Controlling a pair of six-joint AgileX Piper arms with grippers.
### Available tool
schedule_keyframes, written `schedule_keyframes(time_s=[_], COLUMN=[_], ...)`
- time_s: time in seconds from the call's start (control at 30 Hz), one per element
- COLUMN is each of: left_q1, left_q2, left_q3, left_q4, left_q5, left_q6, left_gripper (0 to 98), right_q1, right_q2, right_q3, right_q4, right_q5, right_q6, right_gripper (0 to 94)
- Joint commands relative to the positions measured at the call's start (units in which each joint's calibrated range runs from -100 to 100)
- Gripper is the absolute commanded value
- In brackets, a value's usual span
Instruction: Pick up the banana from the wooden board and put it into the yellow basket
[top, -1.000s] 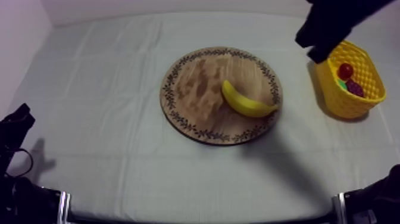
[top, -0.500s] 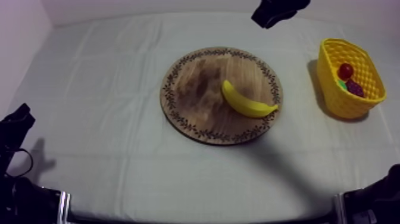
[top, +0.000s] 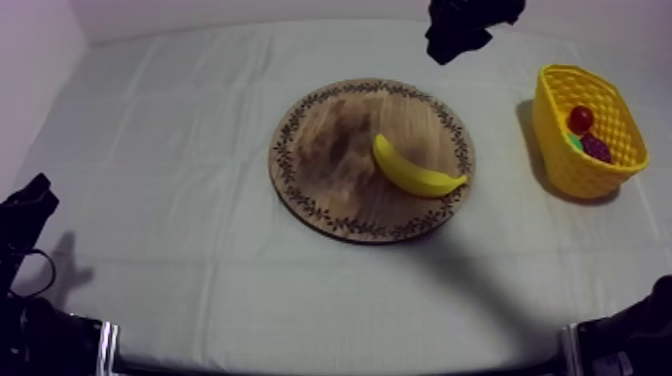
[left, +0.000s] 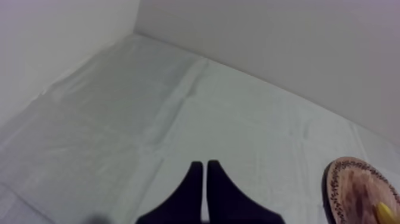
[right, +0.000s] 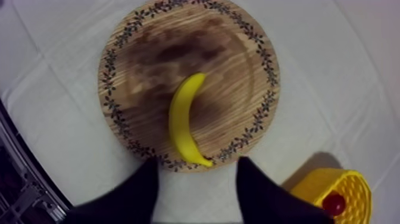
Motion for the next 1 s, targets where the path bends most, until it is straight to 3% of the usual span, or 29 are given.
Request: schedule_keyframes(time_s=[0.0,0.23,0.97], left_q1=[0.0,0.0,0.0], left_q2=[0.0,0.0,0.0], left_q3=[0.0,0.0,0.0], left_q4=[0.03,0.03,0.03], left_q5=[0.0,0.0,0.0], left_q6=[0.0,0.0,0.0], left_gripper=[0.1,0.1,0.1], right_q1=[0.1,0.0,-1.0], right_q2=[-0.1,0.1,8.4], right_q3=[0.3,2.1,25.1], right_q4=[0.0,0.5,0.4], right_q5=[-0.1,-0.4,-18.1], right_q6=[-0.8,-2.4,-3.7], right_gripper=[60.4,76.4,80.9])
